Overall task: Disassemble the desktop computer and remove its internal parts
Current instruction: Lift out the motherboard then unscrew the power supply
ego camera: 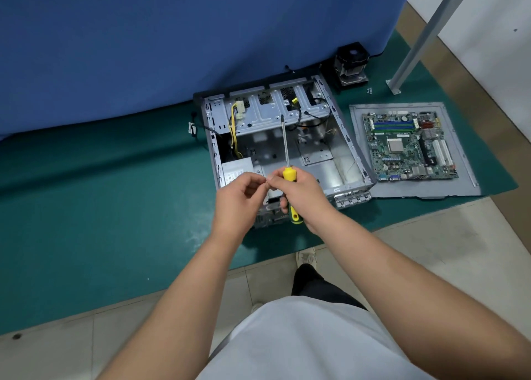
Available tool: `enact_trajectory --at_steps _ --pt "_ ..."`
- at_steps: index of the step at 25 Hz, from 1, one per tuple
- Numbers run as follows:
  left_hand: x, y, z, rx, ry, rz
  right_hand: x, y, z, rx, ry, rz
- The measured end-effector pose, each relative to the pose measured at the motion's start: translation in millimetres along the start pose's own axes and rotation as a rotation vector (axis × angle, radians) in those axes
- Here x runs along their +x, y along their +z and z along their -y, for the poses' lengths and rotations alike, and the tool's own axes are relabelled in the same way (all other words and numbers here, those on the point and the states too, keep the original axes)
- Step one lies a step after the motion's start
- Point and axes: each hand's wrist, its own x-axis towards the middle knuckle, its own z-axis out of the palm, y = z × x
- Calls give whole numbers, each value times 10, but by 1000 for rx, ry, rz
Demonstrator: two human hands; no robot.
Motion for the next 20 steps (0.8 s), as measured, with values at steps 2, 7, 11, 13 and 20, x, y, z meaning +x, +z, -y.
enact_trajectory --at_steps 2,7,11,13,20 --pt "186 114 -71 51 25 20 162 -152 93 -6 15 15" --pt "665 400 -228 203 98 97 633 -640 321 -44 111 92" --pt "1057 665 -416 258 127 183 1006 -1012 459 -48 188 133" --pt "1279 804 -511 283 145 244 1173 -1174 514 -22 187 116" --pt "2525 1444 -746 666 289 286 1996 -2372 797 20 61 -173"
